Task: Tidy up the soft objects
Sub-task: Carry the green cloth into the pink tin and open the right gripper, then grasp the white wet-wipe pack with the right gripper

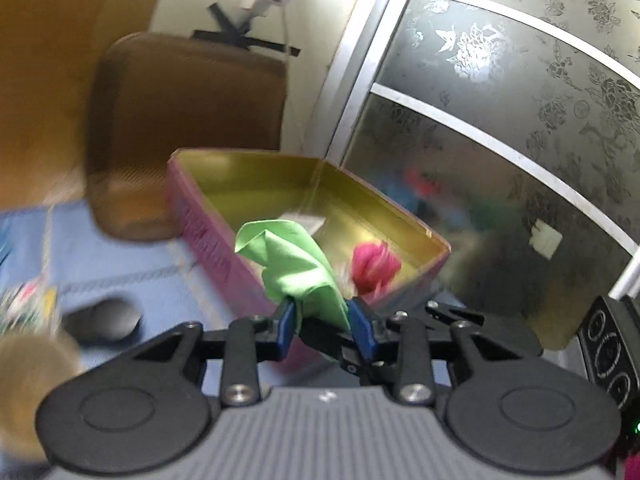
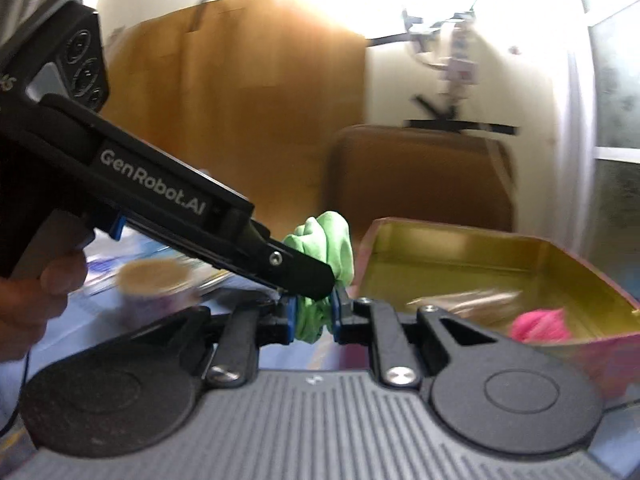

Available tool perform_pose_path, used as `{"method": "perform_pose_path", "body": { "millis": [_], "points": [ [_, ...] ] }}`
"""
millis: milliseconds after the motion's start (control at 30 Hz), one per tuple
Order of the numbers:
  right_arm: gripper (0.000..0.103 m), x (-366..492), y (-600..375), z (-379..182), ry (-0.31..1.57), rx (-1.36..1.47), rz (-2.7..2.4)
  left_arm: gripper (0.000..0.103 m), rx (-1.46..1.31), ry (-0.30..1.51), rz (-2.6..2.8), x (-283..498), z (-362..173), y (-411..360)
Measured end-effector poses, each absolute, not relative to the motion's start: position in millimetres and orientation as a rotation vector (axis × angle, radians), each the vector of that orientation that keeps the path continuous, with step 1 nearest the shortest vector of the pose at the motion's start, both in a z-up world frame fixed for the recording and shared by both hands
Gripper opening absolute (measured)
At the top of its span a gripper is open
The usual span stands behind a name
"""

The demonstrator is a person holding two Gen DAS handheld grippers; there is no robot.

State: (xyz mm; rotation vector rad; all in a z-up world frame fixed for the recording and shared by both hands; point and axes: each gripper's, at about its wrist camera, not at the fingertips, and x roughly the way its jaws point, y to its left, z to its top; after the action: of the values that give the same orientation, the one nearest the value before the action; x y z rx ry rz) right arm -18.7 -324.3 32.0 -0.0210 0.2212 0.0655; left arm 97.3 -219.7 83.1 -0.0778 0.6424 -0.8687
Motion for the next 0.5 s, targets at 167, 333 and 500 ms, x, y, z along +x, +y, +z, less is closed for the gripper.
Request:
{"method": "perform_pose_path", "body": {
  "millis": [167, 333, 500],
  "points": [
    [0.044, 30, -362, 38, 0.268, 0.067, -0.057, 0.042, -0.026, 0.613, -0.787, 131, 84, -273],
    [0.076, 56, -371, 25, 0.344, 0.063, -0.100, 0.042, -0.106, 0.643, -0.725, 136, 78, -251],
    [0.075, 8, -364, 30, 0.189, 0.118, -0.093, 0.042, -0.183, 0.553, -0.770, 89, 82, -170]
  ]
}}
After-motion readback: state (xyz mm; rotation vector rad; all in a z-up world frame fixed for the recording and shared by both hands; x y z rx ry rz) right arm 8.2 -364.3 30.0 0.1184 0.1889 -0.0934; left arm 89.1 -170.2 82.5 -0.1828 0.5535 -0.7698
